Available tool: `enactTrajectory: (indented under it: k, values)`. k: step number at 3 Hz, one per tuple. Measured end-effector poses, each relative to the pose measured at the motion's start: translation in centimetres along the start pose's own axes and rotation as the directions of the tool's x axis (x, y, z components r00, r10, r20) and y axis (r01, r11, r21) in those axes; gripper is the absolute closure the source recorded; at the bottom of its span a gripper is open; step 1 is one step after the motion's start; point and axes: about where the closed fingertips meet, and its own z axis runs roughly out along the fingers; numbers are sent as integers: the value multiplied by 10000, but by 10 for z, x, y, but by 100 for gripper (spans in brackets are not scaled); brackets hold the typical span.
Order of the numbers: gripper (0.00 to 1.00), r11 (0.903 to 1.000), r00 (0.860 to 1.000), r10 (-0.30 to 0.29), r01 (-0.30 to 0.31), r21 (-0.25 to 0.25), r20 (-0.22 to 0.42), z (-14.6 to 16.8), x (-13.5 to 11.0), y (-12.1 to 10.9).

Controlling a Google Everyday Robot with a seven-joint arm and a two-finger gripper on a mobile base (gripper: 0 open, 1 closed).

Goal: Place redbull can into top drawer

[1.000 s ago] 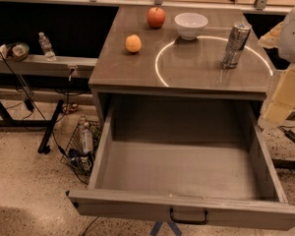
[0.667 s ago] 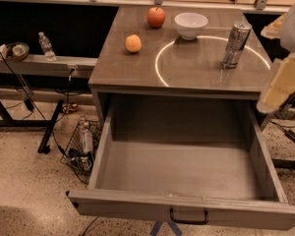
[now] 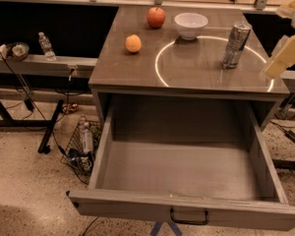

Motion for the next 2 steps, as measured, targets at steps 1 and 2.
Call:
enactTrajectory:
  k: [1, 2]
  values:
    - [0, 9971, 9932, 518, -572, 496, 1045, 20, 14, -43]
    - [0, 9848, 9570, 1485, -1661, 510, 2493, 61, 18, -86]
